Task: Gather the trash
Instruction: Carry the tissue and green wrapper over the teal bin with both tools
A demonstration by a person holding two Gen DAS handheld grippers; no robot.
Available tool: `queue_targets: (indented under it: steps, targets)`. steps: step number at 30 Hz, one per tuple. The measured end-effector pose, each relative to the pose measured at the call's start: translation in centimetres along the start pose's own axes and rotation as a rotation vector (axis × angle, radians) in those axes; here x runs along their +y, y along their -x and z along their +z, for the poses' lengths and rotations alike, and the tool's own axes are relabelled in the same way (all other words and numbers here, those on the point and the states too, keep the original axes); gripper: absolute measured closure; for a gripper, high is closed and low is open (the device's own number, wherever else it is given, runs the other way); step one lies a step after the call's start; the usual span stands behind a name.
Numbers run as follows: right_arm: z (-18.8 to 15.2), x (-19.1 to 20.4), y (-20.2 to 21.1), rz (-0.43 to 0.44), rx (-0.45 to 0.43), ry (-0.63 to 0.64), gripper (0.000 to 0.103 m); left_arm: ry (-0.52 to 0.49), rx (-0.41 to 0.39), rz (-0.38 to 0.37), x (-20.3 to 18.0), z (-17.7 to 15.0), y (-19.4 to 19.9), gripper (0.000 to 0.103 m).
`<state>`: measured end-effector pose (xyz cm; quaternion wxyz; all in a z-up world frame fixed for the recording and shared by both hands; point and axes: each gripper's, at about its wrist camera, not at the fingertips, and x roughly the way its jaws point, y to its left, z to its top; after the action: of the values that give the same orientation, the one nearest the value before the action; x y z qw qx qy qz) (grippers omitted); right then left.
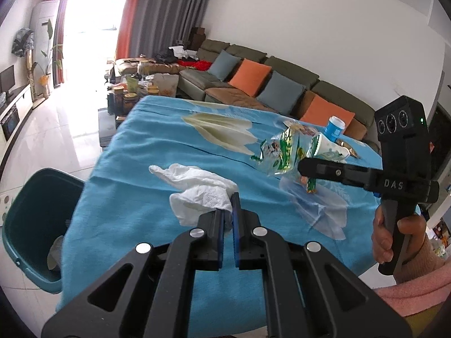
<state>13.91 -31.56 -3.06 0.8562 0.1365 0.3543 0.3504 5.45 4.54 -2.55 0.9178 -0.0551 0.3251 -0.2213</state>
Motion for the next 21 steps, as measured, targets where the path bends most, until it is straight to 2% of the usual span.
queue_targets:
  steps: [21]
  targets:
    - [0.4,3.6,-4.2,0.105,0.074,0.052,0.08,0.046,-0.07,0.135,4.9,0.1,5.0,0.098]
